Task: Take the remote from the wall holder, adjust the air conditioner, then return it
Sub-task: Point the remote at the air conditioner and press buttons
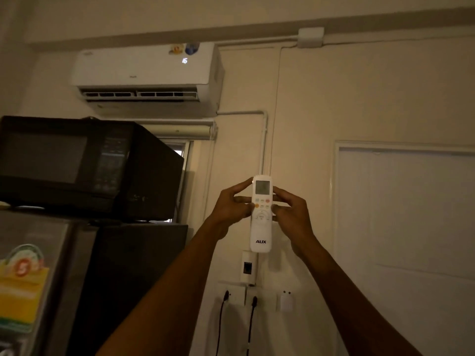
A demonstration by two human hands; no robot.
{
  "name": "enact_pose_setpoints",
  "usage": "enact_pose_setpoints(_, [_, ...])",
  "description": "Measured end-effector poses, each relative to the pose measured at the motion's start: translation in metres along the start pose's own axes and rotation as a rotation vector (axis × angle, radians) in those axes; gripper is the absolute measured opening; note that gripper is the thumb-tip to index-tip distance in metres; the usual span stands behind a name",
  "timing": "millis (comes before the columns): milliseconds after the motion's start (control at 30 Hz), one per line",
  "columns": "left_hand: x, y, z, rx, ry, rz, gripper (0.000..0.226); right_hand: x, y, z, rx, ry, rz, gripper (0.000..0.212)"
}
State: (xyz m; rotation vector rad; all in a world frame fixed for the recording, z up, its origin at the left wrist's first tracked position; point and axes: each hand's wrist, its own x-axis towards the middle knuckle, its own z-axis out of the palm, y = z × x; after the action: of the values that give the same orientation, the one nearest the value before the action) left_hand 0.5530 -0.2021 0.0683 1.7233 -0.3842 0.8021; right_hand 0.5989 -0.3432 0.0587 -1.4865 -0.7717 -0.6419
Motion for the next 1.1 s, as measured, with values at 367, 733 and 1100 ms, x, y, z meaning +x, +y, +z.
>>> enact_pose_setpoints(367, [-0.092, 0.074, -0.115, 0.067, -0.023, 0.004, 0.069, -0.09, -0.113, 0.084, 0.034, 0.031, 0.024, 0.044])
enact_pose_setpoints(733, [-0.181, 0.139, -0.157, 0.039, -0.02, 0.036, 0.071, -0.162, -0.201, 0.099, -0.012, 0.013, 0.04, 0.046])
enact_pose_setpoints(1100, [-0.283, 0.201, -0.196, 0.071, 0.017, 0.017, 0.069, -0.247, -0.282, 0.109, -0.022, -0.043, 0.049, 0.045])
